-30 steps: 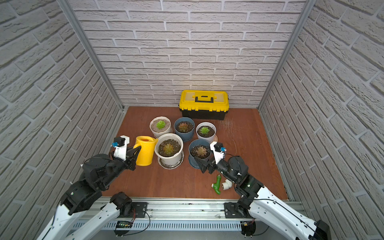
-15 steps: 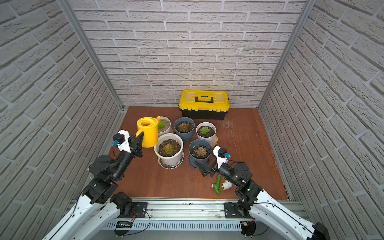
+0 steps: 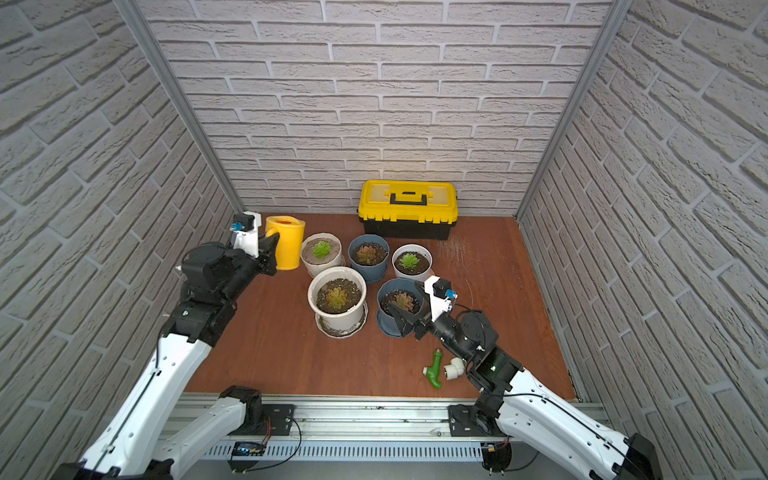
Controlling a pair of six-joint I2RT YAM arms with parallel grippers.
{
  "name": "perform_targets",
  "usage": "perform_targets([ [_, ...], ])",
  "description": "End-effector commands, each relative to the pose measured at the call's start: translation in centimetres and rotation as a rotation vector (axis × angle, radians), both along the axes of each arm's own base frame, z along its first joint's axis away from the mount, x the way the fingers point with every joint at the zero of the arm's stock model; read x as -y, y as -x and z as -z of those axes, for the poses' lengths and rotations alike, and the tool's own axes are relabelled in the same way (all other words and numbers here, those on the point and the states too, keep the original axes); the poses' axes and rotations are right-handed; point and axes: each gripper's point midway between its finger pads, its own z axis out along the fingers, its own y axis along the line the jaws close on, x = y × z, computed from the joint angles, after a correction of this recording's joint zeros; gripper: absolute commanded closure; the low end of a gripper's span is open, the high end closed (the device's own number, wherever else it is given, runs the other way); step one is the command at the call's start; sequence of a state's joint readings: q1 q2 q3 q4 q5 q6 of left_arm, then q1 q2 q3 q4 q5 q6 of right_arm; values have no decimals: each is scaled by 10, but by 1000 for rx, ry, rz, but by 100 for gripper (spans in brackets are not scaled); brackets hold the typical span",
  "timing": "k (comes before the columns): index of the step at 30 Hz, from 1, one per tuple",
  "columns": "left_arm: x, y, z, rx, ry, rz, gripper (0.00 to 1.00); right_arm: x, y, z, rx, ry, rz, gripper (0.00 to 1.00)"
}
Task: Water the succulent around the soil edge
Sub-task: Water the soil of the potted plant with water.
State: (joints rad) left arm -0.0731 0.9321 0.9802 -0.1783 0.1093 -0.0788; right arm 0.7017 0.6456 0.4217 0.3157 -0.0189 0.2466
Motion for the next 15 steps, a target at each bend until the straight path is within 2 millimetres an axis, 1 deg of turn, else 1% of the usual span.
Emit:
perform_targets([
  [1, 14, -4, 2, -38, 12, 126, 100, 5, 0, -5, 29, 5, 21, 0],
  [7, 30, -16, 10, -98, 34, 223, 100, 7, -1, 11, 24, 31, 34, 0],
  [11, 32, -25, 17, -148, 24, 237, 100, 5, -2, 18, 12, 40, 26, 0],
  [15, 34, -32, 24, -202, 26, 247, 100, 2, -1, 20, 7, 42, 10, 0],
])
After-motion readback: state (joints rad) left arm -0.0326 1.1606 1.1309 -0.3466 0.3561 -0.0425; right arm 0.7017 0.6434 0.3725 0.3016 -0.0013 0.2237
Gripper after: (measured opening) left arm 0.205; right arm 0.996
